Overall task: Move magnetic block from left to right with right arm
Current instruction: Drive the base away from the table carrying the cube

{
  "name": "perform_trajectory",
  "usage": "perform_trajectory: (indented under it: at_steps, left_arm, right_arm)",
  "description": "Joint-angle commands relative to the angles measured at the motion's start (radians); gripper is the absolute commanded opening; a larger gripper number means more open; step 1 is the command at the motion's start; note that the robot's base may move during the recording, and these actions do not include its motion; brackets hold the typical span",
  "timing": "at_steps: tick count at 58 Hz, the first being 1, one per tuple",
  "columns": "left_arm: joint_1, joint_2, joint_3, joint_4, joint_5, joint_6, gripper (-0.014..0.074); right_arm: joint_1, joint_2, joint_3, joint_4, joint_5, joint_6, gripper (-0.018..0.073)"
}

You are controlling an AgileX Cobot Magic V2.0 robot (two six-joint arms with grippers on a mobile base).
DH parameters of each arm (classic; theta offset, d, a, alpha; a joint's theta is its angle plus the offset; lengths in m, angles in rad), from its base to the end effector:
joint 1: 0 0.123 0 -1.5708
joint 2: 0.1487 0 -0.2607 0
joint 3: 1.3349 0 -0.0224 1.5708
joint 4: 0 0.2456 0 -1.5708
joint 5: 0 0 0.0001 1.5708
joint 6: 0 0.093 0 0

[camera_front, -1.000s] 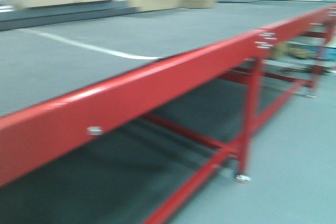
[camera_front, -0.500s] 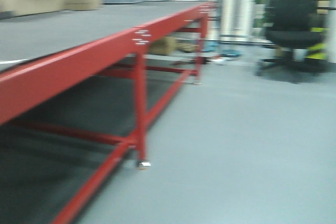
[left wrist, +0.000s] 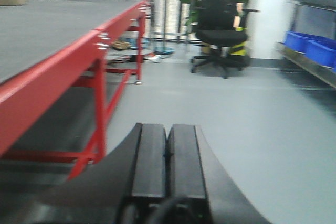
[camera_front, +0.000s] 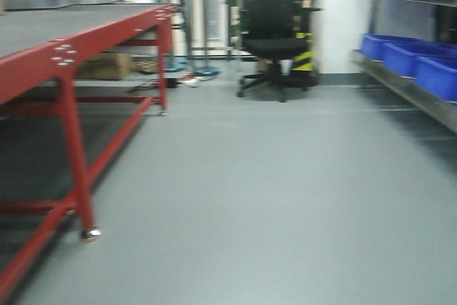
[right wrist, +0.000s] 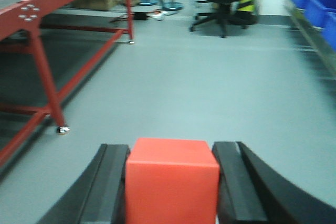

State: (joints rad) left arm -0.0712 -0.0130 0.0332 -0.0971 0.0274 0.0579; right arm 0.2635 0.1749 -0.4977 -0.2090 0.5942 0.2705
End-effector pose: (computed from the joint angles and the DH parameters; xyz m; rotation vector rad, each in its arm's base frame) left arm 0.0780 -0.0058 0.2007 0.0267 1.5315 -0.0899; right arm 0.0608 0.0052 0.3082 -0.0604 1.7454 0.1622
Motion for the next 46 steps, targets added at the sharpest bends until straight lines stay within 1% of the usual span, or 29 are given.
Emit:
perform_trajectory:
  at_steps: [1,46]
  left_arm:
    - [-0.003,-0.011,0.007,-0.005,-0.084,-0.006,-0.0126]
    - [-0.003,-0.003,0.007,-0.005,-0.082,-0.006,-0.0126]
  right_arm:
    - [0.000,0.010,-0.026,-0.020,-0.084,-0.008,0.0181]
    - [0.000,0.020,-0.025,-0.019,-0.083,-0.008,0.0181]
